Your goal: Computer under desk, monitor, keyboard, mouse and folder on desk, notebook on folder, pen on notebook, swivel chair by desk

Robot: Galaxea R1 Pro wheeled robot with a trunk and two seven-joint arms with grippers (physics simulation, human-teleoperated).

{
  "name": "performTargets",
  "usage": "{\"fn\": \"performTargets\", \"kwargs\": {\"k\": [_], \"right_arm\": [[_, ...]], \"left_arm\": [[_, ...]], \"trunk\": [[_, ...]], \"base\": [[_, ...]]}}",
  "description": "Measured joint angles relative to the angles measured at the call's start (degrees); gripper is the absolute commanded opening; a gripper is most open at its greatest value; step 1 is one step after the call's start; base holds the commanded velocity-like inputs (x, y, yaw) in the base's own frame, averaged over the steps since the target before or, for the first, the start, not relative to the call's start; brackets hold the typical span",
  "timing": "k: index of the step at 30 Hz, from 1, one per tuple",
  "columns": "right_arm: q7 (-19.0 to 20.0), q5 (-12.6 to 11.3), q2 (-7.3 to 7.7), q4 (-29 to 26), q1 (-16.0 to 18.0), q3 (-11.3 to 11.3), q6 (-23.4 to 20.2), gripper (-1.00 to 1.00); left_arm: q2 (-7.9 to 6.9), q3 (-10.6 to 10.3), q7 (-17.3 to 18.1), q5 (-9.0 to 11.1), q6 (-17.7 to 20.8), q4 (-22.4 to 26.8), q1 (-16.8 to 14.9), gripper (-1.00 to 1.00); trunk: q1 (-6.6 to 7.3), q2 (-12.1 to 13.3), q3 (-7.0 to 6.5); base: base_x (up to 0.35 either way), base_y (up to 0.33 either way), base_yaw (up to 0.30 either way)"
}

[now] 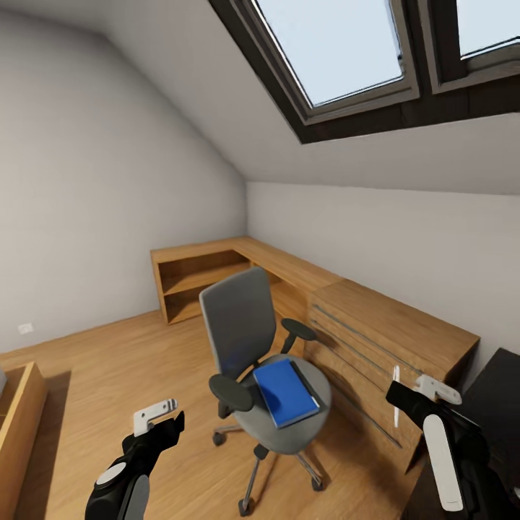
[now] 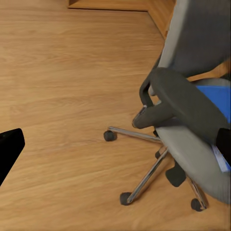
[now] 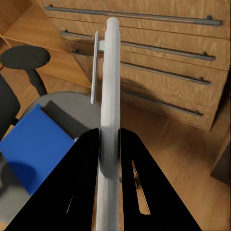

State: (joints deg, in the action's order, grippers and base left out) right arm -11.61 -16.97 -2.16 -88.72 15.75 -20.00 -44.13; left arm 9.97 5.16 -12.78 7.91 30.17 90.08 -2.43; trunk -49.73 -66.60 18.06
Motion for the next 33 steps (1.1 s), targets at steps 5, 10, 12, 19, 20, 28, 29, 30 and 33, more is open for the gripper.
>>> {"fn": "performTargets", "kwargs": {"k": [5, 10, 12, 19, 20, 28, 29, 30, 33], "right_arm": [[0.00, 0.04, 0.00, -0.02, 0.00, -1.38, 0.06, -1.00], [0.00, 0.01, 0.00, -0.02, 0.00, -2.73, 0.21, -1.00], [0.00, 0.04, 0.01, -0.01, 0.00, -3.41, 0.26, -1.00], [0.00, 0.01, 0.06, 0.00, 0.00, -4.44, 0.40, -1.00], [0.00, 0.04, 0.09, 0.02, 0.00, -4.49, 0.41, -1.00], [-0.01, 0.12, 0.21, 0.11, 0.00, -4.63, 0.46, -1.00], [-0.01, 0.14, 0.23, 0.13, 0.00, -4.63, 0.48, -1.00], [-0.01, 0.13, 0.23, 0.14, 0.00, -4.63, 0.49, -1.00], [-0.01, 0.17, 0.30, 0.17, 0.01, -4.62, 0.51, -1.00]], "left_arm": [[0.00, -0.01, -0.02, 0.00, 0.00, -0.02, 0.00, 1.00], [0.00, -0.30, -0.03, -0.06, 0.06, -0.17, 0.00, 1.00], [0.00, -0.90, -0.03, -0.09, 0.07, -0.23, 0.00, 1.00], [0.00, -1.98, -0.02, -0.17, 0.26, -0.38, 0.00, 1.00], [0.00, -2.04, -0.01, -0.17, 0.29, -0.40, 0.00, 1.00], [-0.03, -2.19, 0.15, -0.15, 0.25, -0.50, 0.08, 1.00], [-0.04, -2.20, 0.15, -0.14, 0.23, -0.50, 0.09, 1.00], [-0.04, -2.20, 0.15, -0.14, 0.24, -0.49, 0.09, 1.00], [-0.04, -2.19, 0.16, -0.11, 0.25, -0.50, 0.10, 1.00]], "trunk": [[1.10, 2.01, -1.00], [2.20, 4.01, -2.00], [2.64, 4.82, -2.40], [3.08, 5.64, -2.90], [3.08, 5.64, -2.92], [3.10, 5.63, -2.96], [3.10, 5.63, -2.96], [3.11, 5.63, -2.96], [3.10, 5.63, -2.96]], "base": [[0.000, 0.000, -0.258], [0.000, 0.000, -0.258], [0.000, 0.000, -0.258], [0.000, 0.000, -0.258], [0.000, 0.000, -0.258], [0.082, -0.085, -0.257], [0.211, -0.214, -0.222], [0.217, -0.220, -0.202], [0.230, -0.234, -0.098]]}}
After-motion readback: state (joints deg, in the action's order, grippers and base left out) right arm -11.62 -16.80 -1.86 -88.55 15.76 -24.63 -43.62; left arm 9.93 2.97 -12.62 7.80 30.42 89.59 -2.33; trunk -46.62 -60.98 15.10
